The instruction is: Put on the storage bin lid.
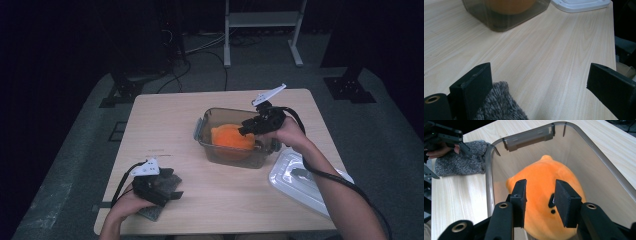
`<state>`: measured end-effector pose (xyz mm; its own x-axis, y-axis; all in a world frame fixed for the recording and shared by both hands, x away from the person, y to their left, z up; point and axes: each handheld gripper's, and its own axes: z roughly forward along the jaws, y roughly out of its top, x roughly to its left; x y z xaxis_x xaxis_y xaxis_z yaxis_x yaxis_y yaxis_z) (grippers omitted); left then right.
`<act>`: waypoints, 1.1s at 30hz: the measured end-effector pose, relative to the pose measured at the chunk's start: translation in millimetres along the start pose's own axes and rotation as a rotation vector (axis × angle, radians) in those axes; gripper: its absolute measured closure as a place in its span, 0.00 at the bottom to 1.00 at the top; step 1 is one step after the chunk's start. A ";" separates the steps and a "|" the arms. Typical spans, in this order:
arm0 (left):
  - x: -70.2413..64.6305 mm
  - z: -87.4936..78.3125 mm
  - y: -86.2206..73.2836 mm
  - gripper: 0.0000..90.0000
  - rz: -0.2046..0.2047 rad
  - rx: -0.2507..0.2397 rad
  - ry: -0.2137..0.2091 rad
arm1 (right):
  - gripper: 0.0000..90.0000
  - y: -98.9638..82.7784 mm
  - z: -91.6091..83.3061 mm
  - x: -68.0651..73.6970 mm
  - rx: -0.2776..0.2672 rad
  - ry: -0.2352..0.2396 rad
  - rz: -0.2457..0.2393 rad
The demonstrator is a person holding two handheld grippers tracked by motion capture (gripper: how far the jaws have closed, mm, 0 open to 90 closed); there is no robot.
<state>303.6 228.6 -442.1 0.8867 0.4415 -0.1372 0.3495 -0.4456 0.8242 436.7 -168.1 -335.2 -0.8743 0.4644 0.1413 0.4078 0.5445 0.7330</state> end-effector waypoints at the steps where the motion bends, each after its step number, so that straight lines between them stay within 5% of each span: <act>1: -0.2 0.1 0.0 0.06 -0.001 -0.001 0.000 | 0.67 -1.5 -2.3 0.1 -0.002 -0.002 0.001; 33: -0.2 1.3 -0.3 0.06 -0.007 0.001 0.000 | 0.48 -60.5 -72.2 -10.6 -0.082 -0.075 0.085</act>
<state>303.7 227.7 -443.0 0.8844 0.4443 -0.1431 0.3557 -0.4430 0.8229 402.2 -256.3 -333.0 -0.8143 0.5588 0.1572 0.4535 0.4433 0.7732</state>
